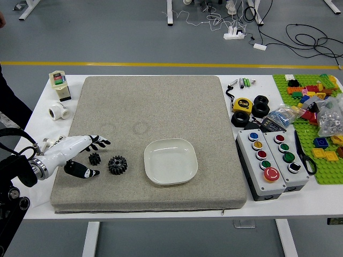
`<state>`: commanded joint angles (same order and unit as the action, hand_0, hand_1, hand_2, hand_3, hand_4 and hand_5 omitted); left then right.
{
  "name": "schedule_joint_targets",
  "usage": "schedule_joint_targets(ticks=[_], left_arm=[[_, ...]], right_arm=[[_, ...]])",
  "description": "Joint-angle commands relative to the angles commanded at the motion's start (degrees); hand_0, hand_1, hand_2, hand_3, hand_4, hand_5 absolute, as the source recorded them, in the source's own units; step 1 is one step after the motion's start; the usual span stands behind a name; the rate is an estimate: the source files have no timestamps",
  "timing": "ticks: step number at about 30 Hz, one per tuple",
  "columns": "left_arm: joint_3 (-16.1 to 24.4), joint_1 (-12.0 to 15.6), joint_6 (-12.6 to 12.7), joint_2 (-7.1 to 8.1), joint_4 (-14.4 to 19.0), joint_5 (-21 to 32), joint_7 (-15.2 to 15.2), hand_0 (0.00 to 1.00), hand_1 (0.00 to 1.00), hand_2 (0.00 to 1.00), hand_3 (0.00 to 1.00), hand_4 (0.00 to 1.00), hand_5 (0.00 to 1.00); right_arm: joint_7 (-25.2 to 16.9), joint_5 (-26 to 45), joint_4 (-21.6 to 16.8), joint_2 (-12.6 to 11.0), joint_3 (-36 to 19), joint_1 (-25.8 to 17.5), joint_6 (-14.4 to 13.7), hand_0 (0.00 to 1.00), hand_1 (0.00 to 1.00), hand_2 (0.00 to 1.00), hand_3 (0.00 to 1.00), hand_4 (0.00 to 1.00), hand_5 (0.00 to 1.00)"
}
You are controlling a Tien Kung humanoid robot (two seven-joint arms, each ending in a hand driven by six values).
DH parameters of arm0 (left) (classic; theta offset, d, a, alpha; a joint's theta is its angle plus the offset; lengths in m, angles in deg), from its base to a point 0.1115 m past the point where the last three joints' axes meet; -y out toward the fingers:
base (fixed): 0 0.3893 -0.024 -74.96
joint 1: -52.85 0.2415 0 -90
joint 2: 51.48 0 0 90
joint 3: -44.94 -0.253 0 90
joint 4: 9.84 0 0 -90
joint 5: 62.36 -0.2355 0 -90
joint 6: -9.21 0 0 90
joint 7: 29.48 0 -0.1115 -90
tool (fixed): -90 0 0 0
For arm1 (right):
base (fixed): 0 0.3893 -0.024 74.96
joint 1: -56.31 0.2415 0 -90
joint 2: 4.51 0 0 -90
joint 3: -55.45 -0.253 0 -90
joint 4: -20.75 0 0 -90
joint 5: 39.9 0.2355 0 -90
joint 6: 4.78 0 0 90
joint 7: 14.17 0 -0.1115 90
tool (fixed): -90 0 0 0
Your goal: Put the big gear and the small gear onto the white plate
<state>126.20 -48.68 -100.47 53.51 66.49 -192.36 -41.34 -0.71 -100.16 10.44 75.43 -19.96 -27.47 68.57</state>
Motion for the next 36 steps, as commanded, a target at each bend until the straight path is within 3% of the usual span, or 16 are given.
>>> schedule_joint_targets(ticks=[4,5,9,10,15,16,28,29,36], left_arm=[[-0.4,-0.3,0.7,0.08,-1.0,0.0,0.2,0.521,0.660,0.743,0.772,0.789,0.002],[-0.5,-0.4,0.9,0.12,-1.3,0.0,0.4,0.442,0.540,0.617,0.649,0.499,0.002],[-0.8,-0.5,1.4,0.19,-1.6,0.0,0.8,0.442,0.540,0.617,0.649,0.499,0.002],[-0.8,-0.5,1.4,0.20,-1.6,0.0,0.9,0.384,0.480,0.519,0.563,0.264,0.002],[-1.1,-0.6,0.9,0.23,-1.9,0.0,1.3,0.384,0.480,0.519,0.563,0.264,0.002],[-1.1,-0.5,0.8,0.26,-2.0,0.0,1.4,0.328,0.427,0.481,0.510,0.139,0.002],[-1.4,-0.2,1.4,0.38,-0.7,0.0,1.7,0.317,0.423,0.465,0.503,0.120,0.002],[-1.4,-0.2,1.5,0.39,-0.6,0.0,1.7,0.309,0.415,0.457,0.498,0.075,0.002],[-1.6,-0.3,4.5,0.20,0.5,0.0,1.6,0.304,0.416,0.458,0.501,0.063,0.002]], right_arm=[[0.0,0.0,0.0,0.0,0.0,0.0,0.0,0.609,0.612,0.703,0.572,0.771,0.720],[0.0,0.0,0.0,0.0,0.0,-0.1,0.0,0.607,0.611,0.703,0.572,0.771,0.720],[0.0,0.0,0.0,0.1,0.1,-0.1,0.0,0.607,0.611,0.703,0.572,0.771,0.720],[0.1,0.0,0.0,0.1,0.1,-0.1,0.0,0.608,0.611,0.703,0.572,0.771,0.721],[0.1,-0.3,0.0,0.1,0.1,-0.3,0.0,0.608,0.611,0.703,0.572,0.771,0.721],[0.1,-0.3,0.0,0.1,0.1,-0.4,0.0,0.609,0.611,0.703,0.572,0.771,0.721],[0.1,-1.1,0.0,0.1,0.0,-0.6,0.0,0.606,0.611,0.703,0.572,0.770,0.721],[0.1,-1.2,0.0,0.1,0.0,-0.6,0.0,0.609,0.611,0.703,0.572,0.770,0.721],[0.0,-0.9,0.0,0.1,0.2,-0.5,0.0,0.609,0.611,0.703,0.572,0.770,0.722]])
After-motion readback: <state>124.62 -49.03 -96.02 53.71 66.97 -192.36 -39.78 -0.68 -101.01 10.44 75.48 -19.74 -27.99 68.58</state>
